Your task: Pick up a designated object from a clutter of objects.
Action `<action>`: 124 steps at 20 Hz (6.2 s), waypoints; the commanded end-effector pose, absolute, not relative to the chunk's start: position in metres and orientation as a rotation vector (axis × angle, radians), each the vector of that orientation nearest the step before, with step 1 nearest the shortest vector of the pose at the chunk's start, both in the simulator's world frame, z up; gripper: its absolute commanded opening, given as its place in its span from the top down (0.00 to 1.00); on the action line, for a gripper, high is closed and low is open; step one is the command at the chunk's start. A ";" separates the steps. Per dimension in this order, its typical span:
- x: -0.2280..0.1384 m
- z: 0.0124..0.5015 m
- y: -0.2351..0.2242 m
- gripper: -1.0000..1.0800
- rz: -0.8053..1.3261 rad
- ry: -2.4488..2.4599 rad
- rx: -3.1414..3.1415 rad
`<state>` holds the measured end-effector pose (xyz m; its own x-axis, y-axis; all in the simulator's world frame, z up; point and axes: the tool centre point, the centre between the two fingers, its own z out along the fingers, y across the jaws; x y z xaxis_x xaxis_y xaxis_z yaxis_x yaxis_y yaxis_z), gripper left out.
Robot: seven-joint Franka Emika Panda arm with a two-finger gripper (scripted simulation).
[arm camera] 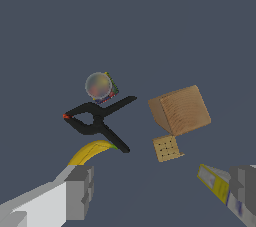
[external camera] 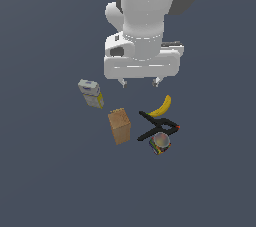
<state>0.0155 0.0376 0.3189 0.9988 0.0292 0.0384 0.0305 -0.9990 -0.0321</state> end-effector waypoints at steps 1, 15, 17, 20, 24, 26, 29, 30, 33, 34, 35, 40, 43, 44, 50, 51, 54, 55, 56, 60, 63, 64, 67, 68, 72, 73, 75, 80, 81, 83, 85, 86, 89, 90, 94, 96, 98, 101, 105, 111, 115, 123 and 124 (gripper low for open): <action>0.015 0.315 0.041 0.04 -0.057 -0.029 -3.107; 0.006 0.259 0.082 0.04 -0.031 0.237 -3.085; 0.002 0.247 0.090 0.04 -0.025 0.297 -3.078; -0.004 0.229 0.103 0.04 -0.017 0.386 -3.067; -0.013 0.206 0.119 0.04 -0.006 0.505 -3.051; -0.018 0.195 0.126 0.04 -0.001 0.565 -3.041; -0.027 0.178 0.137 0.04 0.005 0.655 -3.026; -0.030 0.172 0.140 0.04 0.007 0.685 -3.020; -0.039 0.156 0.150 0.04 0.012 0.775 -3.003; -0.043 0.151 0.153 0.04 0.013 0.805 -2.997; -0.046 0.145 0.156 0.04 0.014 0.835 -2.990; -0.064 0.120 0.169 0.04 0.016 0.984 -2.955; -0.076 0.106 0.175 0.04 0.015 1.071 -2.931; -0.079 0.102 0.177 0.04 0.014 1.097 -2.924; -0.097 0.082 0.184 0.04 0.008 1.223 -2.885; -0.099 0.080 0.185 0.04 0.007 1.239 -2.880; -0.104 0.074 0.187 0.04 0.003 1.277 -2.867; -0.106 0.073 0.187 0.04 0.003 1.286 -2.864; -0.107 0.072 0.188 0.04 0.002 1.294 -2.861; -0.109 0.069 0.188 0.04 0.000 1.312 -2.854; -0.109 0.069 0.188 0.04 0.001 1.308 -2.857; -0.109 0.068 0.188 0.04 0.001 1.308 -2.857; -0.109 0.063 0.188 0.04 0.001 1.308 -2.856; -0.109 0.060 0.188 0.04 0.001 1.309 -2.856; -0.110 0.045 0.188 0.04 0.000 1.311 -2.855; -0.110 0.040 0.188 0.04 0.000 1.311 -2.855; -0.110 0.033 0.188 0.04 0.000 1.312 -2.855; -0.110 0.022 0.188 0.04 0.001 1.313 -2.854; -0.110 0.021 0.188 0.04 0.001 1.313 -2.854; -0.110 0.021 0.188 1.00 0.001 1.313 -2.854; -0.110 0.021 0.188 1.00 0.001 1.313 -2.854; -0.110 0.021 0.188 1.00 0.001 1.313 -2.854; -0.110 0.021 0.188 1.00 0.001 1.313 -2.854; -0.110 0.021 0.188 1.00 0.001 1.313 -2.854; -0.109 0.022 0.189 1.00 -0.002 1.311 -2.852; -0.109 0.024 0.189 1.00 -0.002 1.311 -2.852; -0.109 0.028 0.188 1.00 -0.002 1.311 -2.852; -0.108 0.036 0.186 1.00 -0.001 1.312 -2.851; -0.107 0.054 0.183 1.00 -0.001 1.312 -2.851; -0.104 0.094 0.174 1.00 0.001 1.314 -2.851; -0.101 0.129 0.166 1.00 0.000 1.315 -2.851; -0.095 0.206 0.150 1.00 -0.003 1.318 -2.852; -0.094 0.215 0.148 1.00 -0.003 1.318 -2.853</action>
<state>-0.0950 0.1508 0.1998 0.6481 -0.7616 0.0014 -0.7616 -0.6481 0.0006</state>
